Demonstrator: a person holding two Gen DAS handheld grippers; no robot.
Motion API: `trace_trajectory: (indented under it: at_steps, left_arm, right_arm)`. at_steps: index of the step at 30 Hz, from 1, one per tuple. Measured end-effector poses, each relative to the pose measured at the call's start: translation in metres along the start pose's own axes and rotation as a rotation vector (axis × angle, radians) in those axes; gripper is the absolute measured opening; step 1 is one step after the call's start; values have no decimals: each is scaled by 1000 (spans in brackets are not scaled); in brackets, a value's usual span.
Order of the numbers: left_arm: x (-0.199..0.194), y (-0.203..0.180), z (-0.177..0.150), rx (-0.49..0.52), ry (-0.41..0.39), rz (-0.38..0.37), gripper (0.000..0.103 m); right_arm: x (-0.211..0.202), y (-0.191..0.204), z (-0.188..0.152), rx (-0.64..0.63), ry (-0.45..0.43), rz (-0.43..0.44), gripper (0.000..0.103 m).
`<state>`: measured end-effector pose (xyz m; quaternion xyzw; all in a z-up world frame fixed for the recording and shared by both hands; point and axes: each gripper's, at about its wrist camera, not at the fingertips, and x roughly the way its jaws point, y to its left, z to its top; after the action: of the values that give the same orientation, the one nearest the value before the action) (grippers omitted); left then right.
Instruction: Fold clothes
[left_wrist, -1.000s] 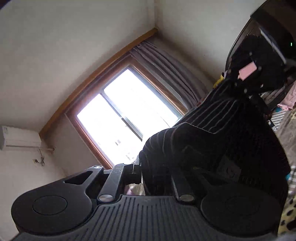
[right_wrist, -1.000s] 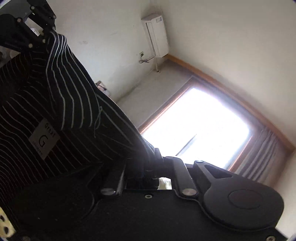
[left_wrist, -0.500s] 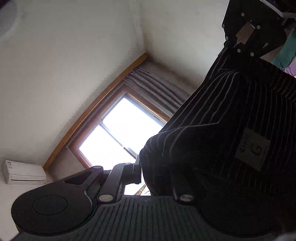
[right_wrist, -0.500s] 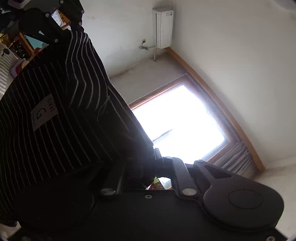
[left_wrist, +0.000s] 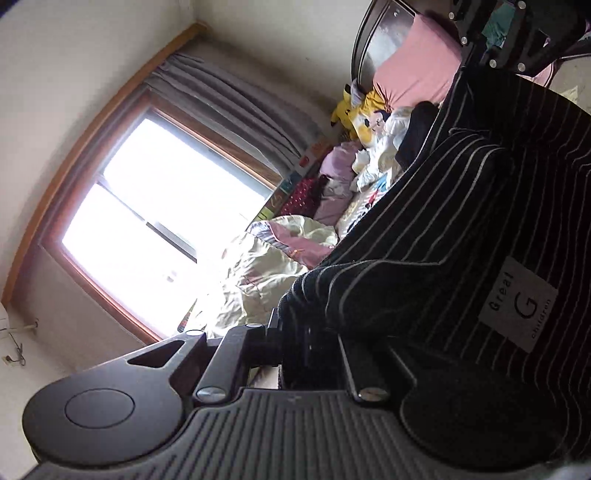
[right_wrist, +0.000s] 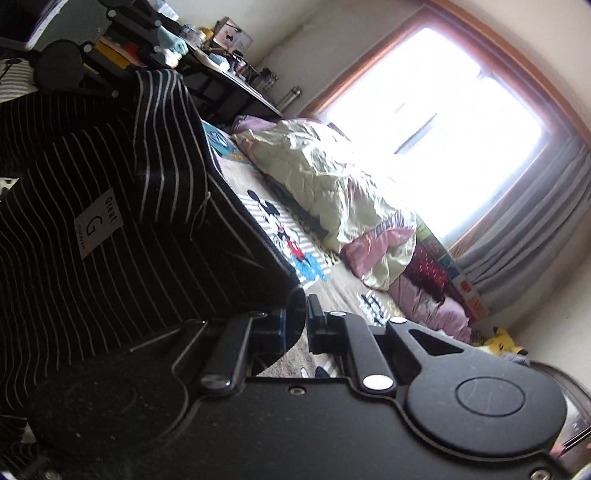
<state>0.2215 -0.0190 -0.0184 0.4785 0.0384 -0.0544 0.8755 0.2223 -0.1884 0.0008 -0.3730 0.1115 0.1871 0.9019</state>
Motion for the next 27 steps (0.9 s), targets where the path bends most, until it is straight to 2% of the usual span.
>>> trace_trajectory:
  at_steps: [3, 6, 9, 13, 17, 19, 21, 22, 24, 25, 26, 27]
  left_arm:
    - [58, -13, -1, -12, 44, -21, 10]
    - [113, -25, -6, -43, 90, -57, 10]
    - [176, -36, -39, -65, 134, -102, 11]
    - [231, -52, -71, -80, 196, -179, 13]
    - [260, -64, -121, -152, 272, -281, 17]
    - [257, -61, -141, -235, 294, -333, 16]
    - [260, -49, -148, -318, 313, -389, 17]
    - [263, -41, -150, -363, 330, -417, 22]
    - [275, -18, -158, -509, 387, -465, 46]
    - [284, -5, -164, -590, 420, -463, 72]
    - [292, 8, -170, -672, 453, -456, 87]
    - [300, 19, -178, -765, 483, -471, 87]
  right_arm:
    - [62, -9, -11, 80, 65, 17, 7]
    - [120, 0, -42, 159, 124, 43, 7]
    - [179, 6, -59, 198, 180, 85, 7]
    - [235, 13, -75, 214, 247, 135, 7]
    - [274, 23, -92, 251, 299, 192, 8]
    - [286, 17, -98, 319, 285, 214, 8]
    - [295, 0, -104, 445, 277, 260, 19]
    - [297, -5, -107, 491, 274, 278, 22]
    - [299, -22, -115, 578, 284, 284, 51]
    - [303, -29, -120, 622, 282, 283, 55]
    - [306, -34, -124, 680, 282, 296, 62]
    - [308, -39, -129, 738, 282, 308, 68]
